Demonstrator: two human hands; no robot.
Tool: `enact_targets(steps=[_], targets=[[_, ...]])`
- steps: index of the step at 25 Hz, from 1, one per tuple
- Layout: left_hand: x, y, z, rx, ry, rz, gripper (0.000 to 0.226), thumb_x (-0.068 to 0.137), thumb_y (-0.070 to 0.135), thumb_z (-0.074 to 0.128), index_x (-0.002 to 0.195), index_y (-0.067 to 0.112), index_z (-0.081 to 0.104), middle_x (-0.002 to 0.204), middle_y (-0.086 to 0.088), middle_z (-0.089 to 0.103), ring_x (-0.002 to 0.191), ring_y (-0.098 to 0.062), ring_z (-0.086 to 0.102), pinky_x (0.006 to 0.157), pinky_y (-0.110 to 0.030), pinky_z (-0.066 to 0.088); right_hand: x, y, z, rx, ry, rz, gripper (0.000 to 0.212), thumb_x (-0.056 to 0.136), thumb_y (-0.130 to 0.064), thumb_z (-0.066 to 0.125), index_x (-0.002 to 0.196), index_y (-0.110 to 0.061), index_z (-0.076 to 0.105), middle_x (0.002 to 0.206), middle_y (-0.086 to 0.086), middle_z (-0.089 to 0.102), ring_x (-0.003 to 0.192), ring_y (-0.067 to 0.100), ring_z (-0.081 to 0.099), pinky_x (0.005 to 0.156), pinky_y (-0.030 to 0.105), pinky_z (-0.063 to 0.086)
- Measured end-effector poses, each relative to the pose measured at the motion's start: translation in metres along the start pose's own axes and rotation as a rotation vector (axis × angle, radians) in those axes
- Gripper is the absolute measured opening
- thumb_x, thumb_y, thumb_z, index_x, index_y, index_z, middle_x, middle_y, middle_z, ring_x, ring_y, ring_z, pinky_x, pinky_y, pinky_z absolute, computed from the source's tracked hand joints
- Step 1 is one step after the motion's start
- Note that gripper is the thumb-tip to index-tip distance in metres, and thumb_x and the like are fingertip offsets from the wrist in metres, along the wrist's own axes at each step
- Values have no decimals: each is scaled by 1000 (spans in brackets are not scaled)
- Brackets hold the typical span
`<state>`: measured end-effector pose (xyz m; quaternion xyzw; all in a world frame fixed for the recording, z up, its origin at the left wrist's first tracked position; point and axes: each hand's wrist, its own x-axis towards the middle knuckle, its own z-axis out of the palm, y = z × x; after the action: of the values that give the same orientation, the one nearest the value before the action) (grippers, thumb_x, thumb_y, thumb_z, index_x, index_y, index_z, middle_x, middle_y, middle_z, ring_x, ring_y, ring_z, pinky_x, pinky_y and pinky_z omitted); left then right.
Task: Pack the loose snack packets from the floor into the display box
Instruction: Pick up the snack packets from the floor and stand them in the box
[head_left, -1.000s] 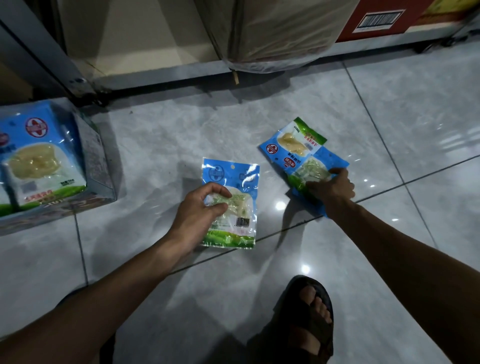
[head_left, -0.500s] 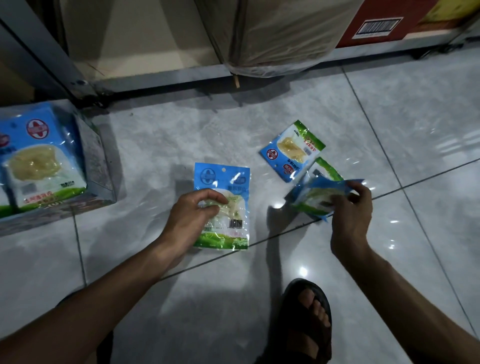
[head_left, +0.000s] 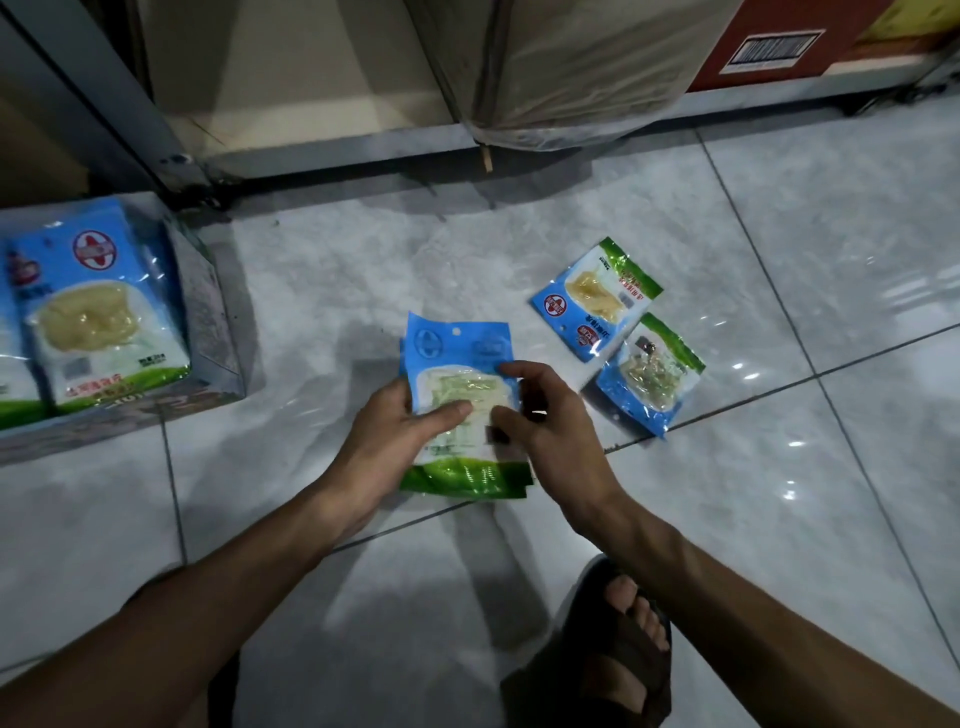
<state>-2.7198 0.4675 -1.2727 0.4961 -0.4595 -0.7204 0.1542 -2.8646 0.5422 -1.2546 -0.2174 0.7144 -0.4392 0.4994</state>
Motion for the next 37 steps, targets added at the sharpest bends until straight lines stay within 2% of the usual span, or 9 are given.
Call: enact_targets(steps=[5,8,11,13,15,21,28,34,37], targets=[[-3,4,-2,111,142,129,71,82,6,73,133,34,33,110,13,67,88,1,69,73,-18,55,7,3,13,-18,15,11,43,80,-7,74,117,-22,58,120,14,50,101,27,64,62,28,60],[-4,7,-9,108,71,175,96,83,-1,70,140,57,20,122,19,57,95,-6,70,76,-27,58,7,3,13,-125,-34,6,40,80,-6,74,117,-19,61,116,9,53,97,16,63,64,18,57],[-1,10,-18,213,29,182,68,82,-2,69,124,49,52,122,16,61,99,-12,69,81,-31,58,32,-4,-2,-408,53,-150,28,84,-22,71,112,-19,66,114,2,59,98,13,58,74,20,48],[0,12,-22,250,35,159,47,82,-1,70,112,35,66,118,12,65,100,-3,67,81,-18,54,73,-13,-29,-489,328,-169,41,82,-25,74,119,-14,62,122,9,55,107,19,53,84,23,43],[2,12,-25,196,54,133,40,81,-1,71,107,30,69,119,10,66,102,-6,67,86,-23,53,114,-23,-64,-591,506,-60,63,76,-33,77,131,-19,49,133,16,40,122,29,40,97,31,41],[9,6,-36,149,87,119,40,77,6,76,103,36,70,118,8,69,107,-17,67,96,-46,52,176,-14,-116,-1175,323,122,96,72,-52,76,146,-24,22,133,24,44,124,40,41,105,44,33],[7,6,-44,116,125,98,37,79,-1,74,104,25,70,113,1,71,96,-17,71,92,-44,55,178,5,-86,-984,320,73,68,69,-43,81,123,-14,51,114,10,58,103,29,57,91,47,50],[4,1,-56,78,199,66,38,79,-5,71,97,28,69,101,5,71,81,-3,71,69,-21,56,165,3,-52,-598,380,-61,7,84,-17,66,85,-15,73,82,5,67,87,23,64,60,15,44],[2,2,-63,93,258,61,38,79,-7,68,93,29,71,97,7,71,80,-9,70,69,-25,56,148,-24,-29,-149,311,-149,16,89,-15,55,75,-21,56,75,1,63,78,21,60,74,38,54]])
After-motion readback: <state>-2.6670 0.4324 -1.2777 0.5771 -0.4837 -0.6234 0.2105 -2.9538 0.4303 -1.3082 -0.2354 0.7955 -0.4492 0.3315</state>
